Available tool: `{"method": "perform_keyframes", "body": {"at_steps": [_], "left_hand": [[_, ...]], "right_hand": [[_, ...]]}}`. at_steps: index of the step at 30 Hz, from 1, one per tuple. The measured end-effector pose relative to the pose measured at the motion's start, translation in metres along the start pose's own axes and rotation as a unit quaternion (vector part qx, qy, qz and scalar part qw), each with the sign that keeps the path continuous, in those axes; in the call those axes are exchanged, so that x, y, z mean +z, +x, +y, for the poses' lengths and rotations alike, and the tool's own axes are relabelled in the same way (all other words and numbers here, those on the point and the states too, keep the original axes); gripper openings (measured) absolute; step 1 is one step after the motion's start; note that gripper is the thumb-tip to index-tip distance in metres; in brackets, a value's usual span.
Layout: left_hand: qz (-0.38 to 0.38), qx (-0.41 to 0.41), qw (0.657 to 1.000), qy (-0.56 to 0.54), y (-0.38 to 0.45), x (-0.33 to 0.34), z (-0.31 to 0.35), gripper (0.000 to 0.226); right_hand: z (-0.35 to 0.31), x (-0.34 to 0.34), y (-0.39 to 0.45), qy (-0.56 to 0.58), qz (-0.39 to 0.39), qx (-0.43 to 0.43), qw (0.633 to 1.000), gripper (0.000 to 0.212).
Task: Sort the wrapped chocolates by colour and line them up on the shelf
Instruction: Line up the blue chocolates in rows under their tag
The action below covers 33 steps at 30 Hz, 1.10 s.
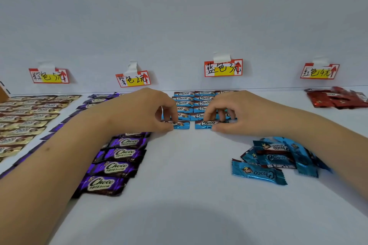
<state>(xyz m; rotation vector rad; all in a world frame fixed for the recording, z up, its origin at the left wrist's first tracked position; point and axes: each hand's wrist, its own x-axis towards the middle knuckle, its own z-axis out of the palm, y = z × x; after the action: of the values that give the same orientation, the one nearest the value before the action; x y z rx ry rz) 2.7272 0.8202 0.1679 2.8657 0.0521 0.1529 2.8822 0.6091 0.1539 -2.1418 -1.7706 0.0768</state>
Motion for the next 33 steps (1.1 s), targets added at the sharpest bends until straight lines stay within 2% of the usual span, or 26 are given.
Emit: {"method": "perform_keyframes", "body": {"at_steps": [10, 22, 27, 33], "left_hand": [[0.014, 0.025, 0.999, 0.035, 0.003, 0.003, -0.004, 0.010], [0.027, 0.045, 0.998, 0.018, 0.006, 0.005, -0.003, 0.019], [0.005, 0.037, 0.999, 0.000, 0.007, 0.008, -0.001, 0.016], [0.018, 0.053, 0.998, 0.003, 0.007, 0.011, 0.007, 0.017]], "right_hand": [[-0.003, 0.005, 0.002, 0.016, 0.002, 0.012, 1.000, 0.018], [0.000, 0.001, 0.002, -0.008, 0.019, 0.011, 1.000, 0.019], [-0.001, 0.000, 0.002, -0.047, -0.020, 0.011, 0.999, 0.022], [0.004, -0.023, -0.010, -0.010, -0.016, 0.061, 0.998, 0.020]]}}
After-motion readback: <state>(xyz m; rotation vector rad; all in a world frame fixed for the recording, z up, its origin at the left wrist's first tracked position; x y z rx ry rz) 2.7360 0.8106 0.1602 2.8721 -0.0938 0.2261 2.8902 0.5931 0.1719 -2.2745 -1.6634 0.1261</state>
